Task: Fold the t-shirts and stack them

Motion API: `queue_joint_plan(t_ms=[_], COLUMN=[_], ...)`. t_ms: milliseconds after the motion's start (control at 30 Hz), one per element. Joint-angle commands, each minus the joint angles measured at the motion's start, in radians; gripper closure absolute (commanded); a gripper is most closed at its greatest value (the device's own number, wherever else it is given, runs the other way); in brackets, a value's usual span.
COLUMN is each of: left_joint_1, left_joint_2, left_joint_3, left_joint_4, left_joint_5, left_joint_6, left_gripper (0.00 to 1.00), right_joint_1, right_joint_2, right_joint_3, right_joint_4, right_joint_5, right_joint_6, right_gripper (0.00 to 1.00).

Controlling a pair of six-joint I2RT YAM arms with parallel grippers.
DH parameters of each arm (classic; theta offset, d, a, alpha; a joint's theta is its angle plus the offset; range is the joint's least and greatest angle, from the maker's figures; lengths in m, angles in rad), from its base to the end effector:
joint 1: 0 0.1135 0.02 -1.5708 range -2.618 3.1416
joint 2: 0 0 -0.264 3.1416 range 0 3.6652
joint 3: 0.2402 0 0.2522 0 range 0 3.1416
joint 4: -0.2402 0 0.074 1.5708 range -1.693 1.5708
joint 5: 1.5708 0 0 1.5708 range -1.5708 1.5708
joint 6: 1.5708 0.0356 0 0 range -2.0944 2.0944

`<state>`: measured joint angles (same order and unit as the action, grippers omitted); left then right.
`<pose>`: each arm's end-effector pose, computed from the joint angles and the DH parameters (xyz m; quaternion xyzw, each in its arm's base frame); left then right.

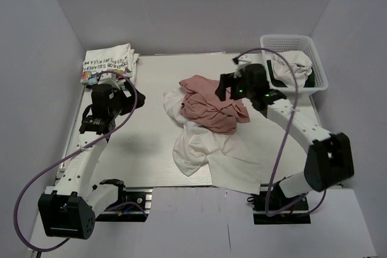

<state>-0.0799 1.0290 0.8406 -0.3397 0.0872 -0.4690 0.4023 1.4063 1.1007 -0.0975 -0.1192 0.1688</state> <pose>0.2293 -0.0215 0.2976 -0.1462 0.8542 -0.1712 0.4687 0.3011 0.1327 0.3146 -0.1296 0.8234 0.2027 0.5140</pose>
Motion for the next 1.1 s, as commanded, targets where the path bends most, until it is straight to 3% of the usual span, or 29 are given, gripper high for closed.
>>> queue_joint_plan(t_ms=[0, 200, 267, 300, 333, 400, 567, 700, 867, 1067], left_joint_1=[0.005, 0.005, 0.005, 0.005, 0.005, 0.005, 0.005, 0.005, 0.005, 0.005], left_joint_2=[-0.044, -0.064, -0.073, -0.073, -0.082, -0.083, -0.083, -0.092, -0.092, -0.017], left_joint_3=[-0.008, 0.002, 0.002, 0.002, -0.008, -0.008, -0.008, -0.017, -0.028, -0.017], left_joint_4=[0.028, -0.016, -0.016, -0.016, -0.016, -0.007, 0.001, -0.001, 0.016, 0.039], left_joint_5=[0.028, -0.018, -0.018, -0.018, -0.018, -0.018, -0.027, -0.018, -0.018, 0.015], left_joint_6=[-0.003, -0.003, -0.003, -0.003, -0.003, -0.003, -0.003, -0.003, 0.006, 0.019], left_gripper=[0.0, 0.0, 0.0, 0.0, 0.0, 0.0, 0.0, 0.0, 0.0, 0.0], right_joint_1=[0.131, 0.19, 0.185, 0.187, 0.187, 0.182, 0.171, 0.103, -0.014, -0.164], right_joint_2=[0.106, 0.405, 0.457, 0.474, 0.477, 0.448, 0.286, 0.221, 0.207, 0.331], right_joint_3=[0.027, 0.149, 0.204, 0.218, 0.231, 0.234, 0.248, 0.367, 0.632, 0.966], right_joint_4=[-0.01, -0.097, -0.137, -0.165, -0.168, -0.162, -0.071, -0.09, -0.096, -0.137], right_joint_5=[0.115, 0.359, 0.412, 0.412, 0.449, 0.516, 0.665, 0.679, 0.613, 0.631], right_joint_6=[-0.017, 0.044, 0.076, 0.077, 0.087, 0.106, 0.097, 0.101, 0.06, 0.011], right_gripper=[0.1, 0.1, 0.34, 0.53, 0.85, 1.0, 1.0, 1.0, 1.0, 1.0])
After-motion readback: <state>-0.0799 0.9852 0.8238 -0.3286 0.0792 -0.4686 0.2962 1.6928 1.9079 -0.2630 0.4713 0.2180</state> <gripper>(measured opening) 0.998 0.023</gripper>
